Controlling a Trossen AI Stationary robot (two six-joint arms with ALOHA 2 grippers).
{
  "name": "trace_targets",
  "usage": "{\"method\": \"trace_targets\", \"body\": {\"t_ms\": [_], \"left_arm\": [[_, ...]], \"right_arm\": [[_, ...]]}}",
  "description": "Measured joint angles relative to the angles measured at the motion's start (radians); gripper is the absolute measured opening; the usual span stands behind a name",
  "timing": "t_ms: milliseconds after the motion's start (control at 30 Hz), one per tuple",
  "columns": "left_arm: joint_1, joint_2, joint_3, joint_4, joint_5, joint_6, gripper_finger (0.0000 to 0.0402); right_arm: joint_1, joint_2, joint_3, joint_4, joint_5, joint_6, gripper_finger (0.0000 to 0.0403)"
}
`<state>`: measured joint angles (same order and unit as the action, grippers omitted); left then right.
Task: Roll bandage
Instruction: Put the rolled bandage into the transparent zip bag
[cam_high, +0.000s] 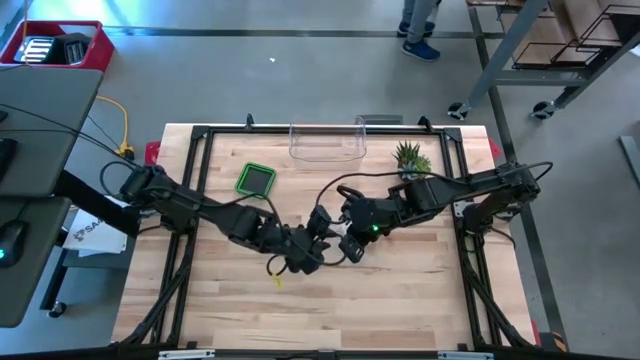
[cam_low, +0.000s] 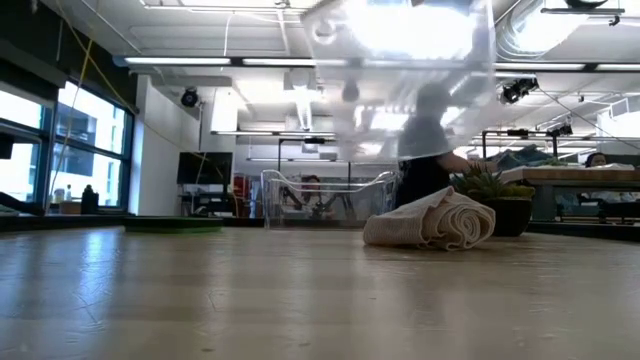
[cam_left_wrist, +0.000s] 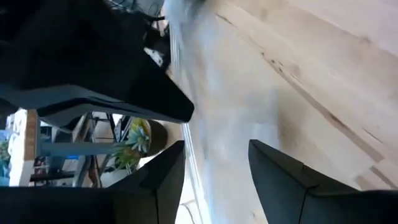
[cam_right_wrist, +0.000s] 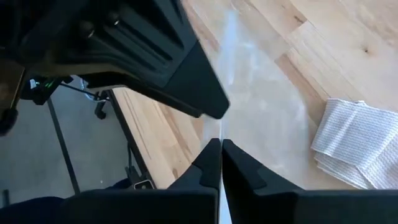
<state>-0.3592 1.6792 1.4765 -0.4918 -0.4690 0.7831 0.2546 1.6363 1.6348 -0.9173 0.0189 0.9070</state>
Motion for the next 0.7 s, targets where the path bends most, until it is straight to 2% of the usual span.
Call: {"method": "trace_targets", "body": {"t_ms": [700], "left_arm": [[-0.003, 0.001, 0.0, 0.025, 0.038, -0.003, 0.0172]], "right_arm": [[-0.013, 0.0, 0.0, -0.028, -0.003, -0.026, 0.0]]}}
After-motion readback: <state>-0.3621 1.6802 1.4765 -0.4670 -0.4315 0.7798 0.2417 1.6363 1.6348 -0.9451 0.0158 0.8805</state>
